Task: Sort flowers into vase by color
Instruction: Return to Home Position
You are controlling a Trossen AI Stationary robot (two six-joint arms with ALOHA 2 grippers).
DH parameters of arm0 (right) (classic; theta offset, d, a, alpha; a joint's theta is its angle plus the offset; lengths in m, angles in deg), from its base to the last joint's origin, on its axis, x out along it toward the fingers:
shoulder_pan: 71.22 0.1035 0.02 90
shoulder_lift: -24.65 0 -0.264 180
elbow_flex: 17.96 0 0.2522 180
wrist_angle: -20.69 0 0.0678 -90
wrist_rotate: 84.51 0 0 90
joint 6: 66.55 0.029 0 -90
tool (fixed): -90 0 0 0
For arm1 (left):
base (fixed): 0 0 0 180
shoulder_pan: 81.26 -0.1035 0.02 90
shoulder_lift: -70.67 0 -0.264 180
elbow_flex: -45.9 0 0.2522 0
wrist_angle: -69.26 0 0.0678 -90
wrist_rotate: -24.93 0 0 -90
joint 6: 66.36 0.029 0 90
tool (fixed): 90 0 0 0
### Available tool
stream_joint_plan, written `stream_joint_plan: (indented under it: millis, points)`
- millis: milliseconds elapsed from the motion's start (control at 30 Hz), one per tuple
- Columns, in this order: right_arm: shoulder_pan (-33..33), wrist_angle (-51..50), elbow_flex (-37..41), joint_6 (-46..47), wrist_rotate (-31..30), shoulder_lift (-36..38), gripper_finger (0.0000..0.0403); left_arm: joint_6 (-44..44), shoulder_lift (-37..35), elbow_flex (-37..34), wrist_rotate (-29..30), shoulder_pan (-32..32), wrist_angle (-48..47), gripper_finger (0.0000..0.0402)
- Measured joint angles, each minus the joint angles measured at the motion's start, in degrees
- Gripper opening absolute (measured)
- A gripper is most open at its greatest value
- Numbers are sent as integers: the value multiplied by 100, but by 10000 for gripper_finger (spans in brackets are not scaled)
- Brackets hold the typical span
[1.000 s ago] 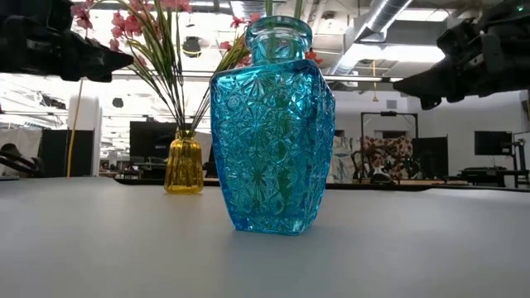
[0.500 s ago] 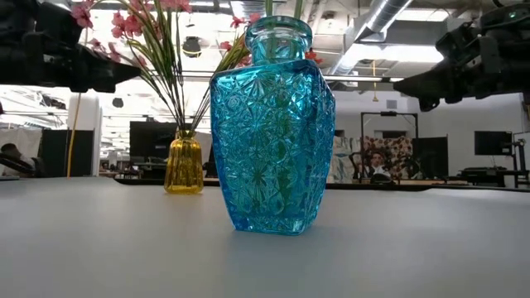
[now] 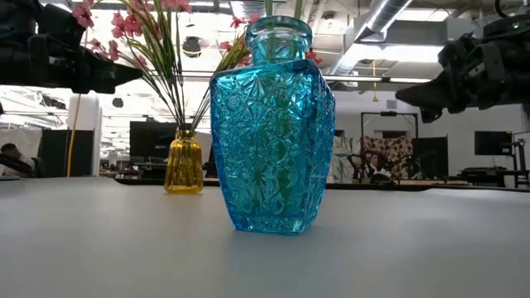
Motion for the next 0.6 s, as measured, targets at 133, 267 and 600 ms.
stream_joint_plan:
  millis: [133, 267, 600]
  points:
    - [-29, 253, 2, -33, -46, -2, 23, -10, 1, -2, -2, 0, -1, 0]
    - [-60, 569, 2, 43, -318, 63, 22, -92, 1, -4, 0, 0, -1, 0]
    - [120, -88, 4, -293, -1484, 679, 23, -113, 1, -9, 3, 0, -1, 0]
